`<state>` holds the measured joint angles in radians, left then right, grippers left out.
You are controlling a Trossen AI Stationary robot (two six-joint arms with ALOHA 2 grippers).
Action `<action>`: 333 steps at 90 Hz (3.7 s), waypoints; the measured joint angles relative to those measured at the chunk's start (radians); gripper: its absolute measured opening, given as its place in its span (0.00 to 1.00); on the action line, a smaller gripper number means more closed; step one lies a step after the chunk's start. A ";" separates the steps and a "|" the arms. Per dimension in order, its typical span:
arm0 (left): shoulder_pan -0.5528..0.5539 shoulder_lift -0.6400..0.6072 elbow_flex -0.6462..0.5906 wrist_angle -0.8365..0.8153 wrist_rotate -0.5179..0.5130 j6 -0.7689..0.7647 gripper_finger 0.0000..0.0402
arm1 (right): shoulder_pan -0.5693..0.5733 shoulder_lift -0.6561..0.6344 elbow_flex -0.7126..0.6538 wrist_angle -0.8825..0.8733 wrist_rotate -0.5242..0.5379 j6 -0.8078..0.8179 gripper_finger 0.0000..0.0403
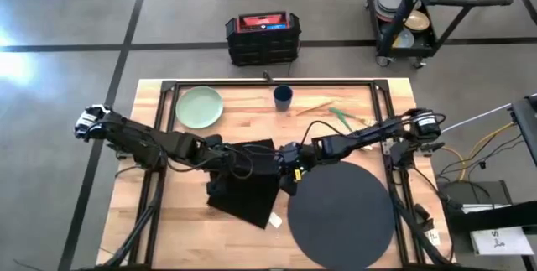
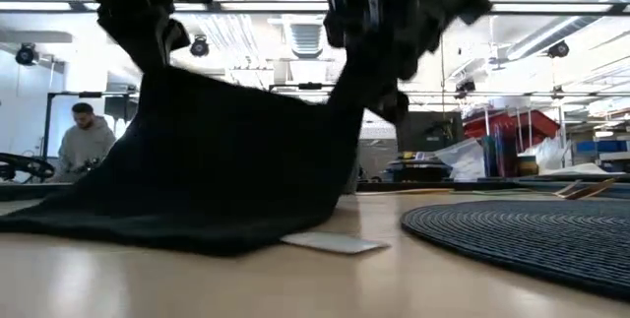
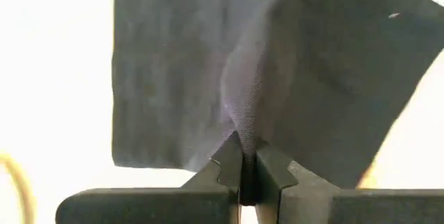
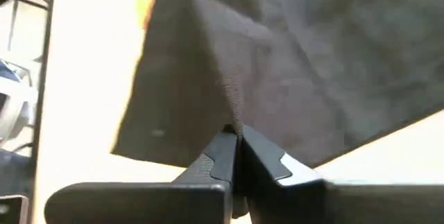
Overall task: Set table place
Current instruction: Fold the black table napkin, then move the black table napkin to the middle left of the table
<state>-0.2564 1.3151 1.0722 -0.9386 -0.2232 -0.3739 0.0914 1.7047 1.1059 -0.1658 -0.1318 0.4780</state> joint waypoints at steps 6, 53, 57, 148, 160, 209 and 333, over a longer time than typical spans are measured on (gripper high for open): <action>0.004 -0.019 0.028 -0.028 -0.029 0.009 0.00 | -0.004 -0.020 0.048 -0.076 0.000 -0.015 0.00; 0.038 -0.046 0.175 -0.198 -0.073 0.031 0.00 | -0.059 -0.040 0.375 -0.510 0.029 -0.120 0.00; 0.037 -0.046 0.172 -0.205 -0.070 0.023 0.00 | -0.059 -0.040 0.381 -0.516 0.029 -0.120 0.00; 0.059 -0.055 0.107 -0.171 0.143 -0.061 0.00 | -0.070 0.032 0.441 -0.570 -0.112 -0.142 0.00; 0.117 -0.055 -0.054 -0.054 0.051 -0.015 0.00 | -0.118 0.087 0.391 -0.516 -0.112 -0.176 0.00; 0.203 -0.054 -0.270 0.215 0.308 0.037 0.00 | -0.225 0.189 0.331 -0.436 -0.321 -0.235 0.00; 0.146 0.104 -0.272 0.574 0.423 0.320 0.02 | 0.022 -0.140 0.060 -0.240 0.311 0.178 0.04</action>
<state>-0.1101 1.4196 0.8000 -0.3641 0.2000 -0.0543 0.1134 1.5647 1.1663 -0.4054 0.1789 0.6558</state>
